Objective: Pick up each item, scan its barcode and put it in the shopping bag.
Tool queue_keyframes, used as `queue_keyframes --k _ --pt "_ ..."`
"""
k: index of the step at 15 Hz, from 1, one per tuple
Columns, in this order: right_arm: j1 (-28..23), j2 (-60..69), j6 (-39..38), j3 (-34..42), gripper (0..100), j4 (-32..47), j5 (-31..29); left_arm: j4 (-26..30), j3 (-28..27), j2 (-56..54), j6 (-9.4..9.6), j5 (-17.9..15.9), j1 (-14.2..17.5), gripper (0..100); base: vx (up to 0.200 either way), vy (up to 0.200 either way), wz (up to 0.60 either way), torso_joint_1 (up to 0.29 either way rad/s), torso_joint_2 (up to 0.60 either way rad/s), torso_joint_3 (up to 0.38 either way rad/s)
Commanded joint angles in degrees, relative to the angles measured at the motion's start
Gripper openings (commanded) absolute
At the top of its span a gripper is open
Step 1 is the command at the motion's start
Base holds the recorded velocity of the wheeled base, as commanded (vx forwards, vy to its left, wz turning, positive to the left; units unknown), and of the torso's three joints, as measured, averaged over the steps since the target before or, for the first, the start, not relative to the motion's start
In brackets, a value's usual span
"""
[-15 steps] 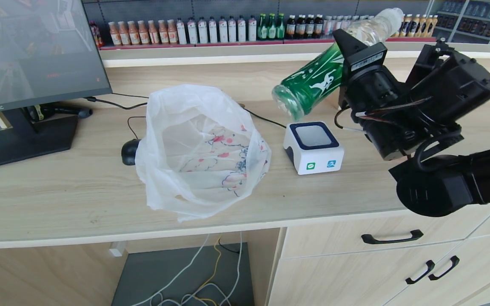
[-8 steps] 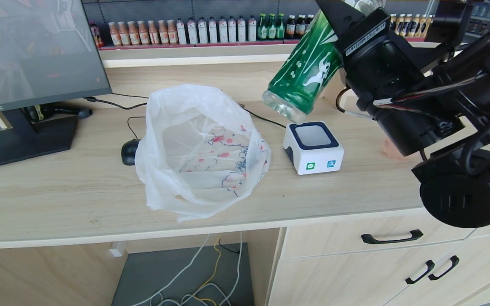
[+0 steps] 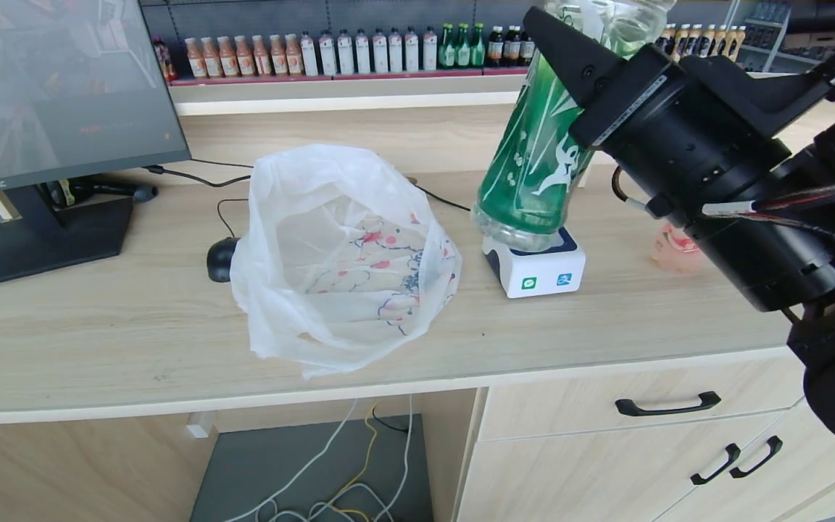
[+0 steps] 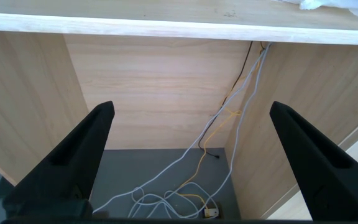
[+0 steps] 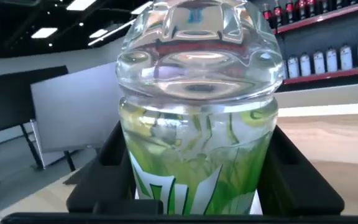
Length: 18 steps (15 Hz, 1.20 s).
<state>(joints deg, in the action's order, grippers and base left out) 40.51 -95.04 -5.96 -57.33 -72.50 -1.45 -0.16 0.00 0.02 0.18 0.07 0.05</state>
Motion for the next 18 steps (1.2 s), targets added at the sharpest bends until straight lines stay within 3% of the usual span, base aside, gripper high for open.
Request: queue_keyframes --k 1,4,10,12,18 --pt "0.3 1.2 5.3 3.4 0 0.3 2.1 0.0 0.0 0.0 -0.01 0.0 0.0 100 0.000 0.000 0.00 0.000 0.00 0.000" --pt "-3.9 -0.9 12.0 5.6 0 -3.6 4.1 0.0 0.0 0.0 0.08 0.0 0.0 100 0.000 0.000 0.00 0.000 0.00 0.000" --pt "-13.4 -4.8 13.1 5.3 0 -8.1 4.2 0.0 0.0 0.0 -0.18 0.0 0.0 100 0.000 0.000 0.00 0.000 0.00 0.000" --pt "-13.4 -6.1 13.0 5.6 0 -8.3 4.0 0.0 0.0 0.0 -0.18 0.0 0.0 100 0.000 0.000 0.00 0.000 0.00 0.000" --pt "-13.4 -5.6 12.0 7.5 0 -9.5 4.2 0.0 0.0 0.0 -0.27 0.0 0.0 100 0.000 0.200 0.00 0.004 0.00 0.002"
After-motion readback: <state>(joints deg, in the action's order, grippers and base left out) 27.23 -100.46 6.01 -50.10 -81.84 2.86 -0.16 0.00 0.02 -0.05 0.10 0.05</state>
